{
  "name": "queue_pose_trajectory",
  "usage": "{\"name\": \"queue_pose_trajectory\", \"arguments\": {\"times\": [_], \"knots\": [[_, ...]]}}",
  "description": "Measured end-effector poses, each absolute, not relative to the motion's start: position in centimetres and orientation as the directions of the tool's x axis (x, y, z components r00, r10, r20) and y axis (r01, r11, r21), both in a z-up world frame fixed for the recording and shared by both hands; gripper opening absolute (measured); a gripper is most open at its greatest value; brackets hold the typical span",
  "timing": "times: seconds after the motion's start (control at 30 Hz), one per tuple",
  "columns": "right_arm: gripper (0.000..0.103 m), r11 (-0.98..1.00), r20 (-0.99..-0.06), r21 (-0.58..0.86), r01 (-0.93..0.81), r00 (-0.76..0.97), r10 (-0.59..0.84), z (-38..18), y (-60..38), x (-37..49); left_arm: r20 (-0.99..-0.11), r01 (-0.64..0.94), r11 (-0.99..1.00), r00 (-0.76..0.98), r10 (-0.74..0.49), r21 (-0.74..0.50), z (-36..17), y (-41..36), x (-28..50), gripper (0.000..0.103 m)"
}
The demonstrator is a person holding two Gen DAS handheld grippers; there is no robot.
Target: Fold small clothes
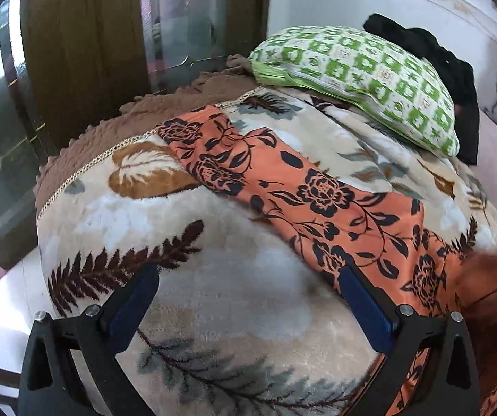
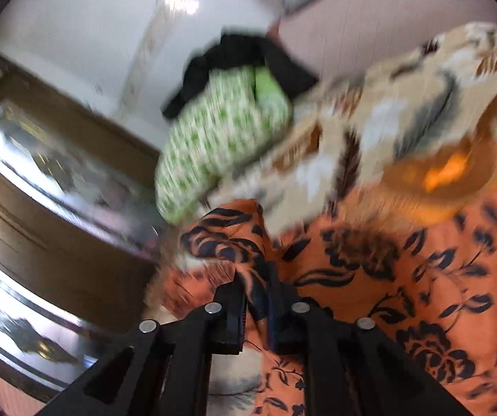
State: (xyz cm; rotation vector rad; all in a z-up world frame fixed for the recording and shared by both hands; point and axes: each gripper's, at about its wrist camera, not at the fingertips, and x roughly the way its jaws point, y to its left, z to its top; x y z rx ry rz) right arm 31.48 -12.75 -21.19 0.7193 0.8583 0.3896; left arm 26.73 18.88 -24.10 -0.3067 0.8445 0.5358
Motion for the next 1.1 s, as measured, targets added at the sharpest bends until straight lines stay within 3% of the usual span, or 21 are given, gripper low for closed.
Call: {"name": "queue_pose_trajectory", "arguments": {"times": [0.07, 0.13, 0.2, 0.23, 0.37, 0.43, 0.53, 0.6, 0.63, 0.67, 0.83, 0.97, 1.1], "knots": [[0.014, 0.733, -0.601, 0.680, -0.027, 0.552, 0.578, -24.9, -9.8, 32.2, -0.773, -0.556, 0.830, 0.546, 0.323, -0.046, -24.1, 18.7, 26.8, 0.103], [0.027, 0.753, -0.655, 0.657, -0.031, 0.471, 0.591, -27.9, -6.9, 32.3, -0.773, -0.535, 0.843, 0.553, 0.311, -0.044, -24.2, 18.0, 27.1, 0.103], [0.068, 0.752, -0.672, 0.659, -0.034, 0.423, 0.608, -29.4, -7.1, 32.1, -0.766, -0.504, 0.863, 0.571, 0.297, -0.041, -24.0, 17.0, 27.2, 0.103], [0.072, 0.721, -0.640, 0.691, -0.049, 0.420, 0.643, -29.4, -7.4, 31.7, -0.761, -0.492, 0.869, 0.579, 0.292, -0.041, -23.8, 16.7, 27.3, 0.103], [0.075, 0.650, -0.540, 0.751, -0.118, 0.456, 0.708, -27.0, -10.7, 30.1, -0.769, -0.462, 0.886, 0.581, 0.266, -0.042, -23.9, 15.2, 28.1, 0.103], [0.075, 0.671, -0.535, 0.731, -0.126, 0.504, 0.678, -25.3, -13.0, 29.1, -0.783, -0.476, 0.879, 0.557, 0.277, -0.029, -24.2, 15.5, 28.4, 0.103], [0.075, 0.791, -0.644, 0.610, -0.034, 0.561, 0.521, -25.3, -17.5, 27.8, -0.799, -0.540, 0.840, 0.525, 0.293, -0.046, -24.9, 17.7, 28.2, 0.103], [0.074, 0.811, -0.722, 0.583, 0.049, 0.490, 0.489, -28.2, -20.3, 27.9, -0.816, -0.598, 0.799, 0.493, 0.303, -0.064, -25.6, 19.7, 27.9, 0.103], [0.072, 0.828, -0.783, 0.550, 0.114, 0.415, 0.463, -30.6, -21.7, 28.2, -0.824, -0.618, 0.783, 0.482, 0.298, -0.078, -25.9, 20.6, 27.7, 0.103], [0.061, 0.816, -0.786, 0.562, 0.136, 0.395, 0.475, -32.4, -22.9, 27.9, -0.835, -0.638, 0.763, 0.470, 0.285, -0.099, -26.4, 21.7, 27.6, 0.103], [0.060, 0.813, -0.699, 0.582, -0.015, 0.502, 0.509, -29.8, -24.6, 25.1, -0.859, -0.660, 0.711, 0.486, 0.158, -0.243, -28.0, 24.8, 27.5, 0.103], [0.061, 0.829, -0.676, 0.544, -0.127, 0.519, 0.523, -28.6, -24.7, 23.0, -0.822, -0.623, 0.639, 0.569, -0.026, -0.452, -29.4, 26.0, 28.4, 0.103], [0.061, 0.820, -0.642, 0.558, -0.129, 0.558, 0.525, -28.7, -27.2, 20.3, -0.807, -0.595, 0.650, 0.588, -0.049, -0.473, -29.7, 24.9, 30.6, 0.103]]}}
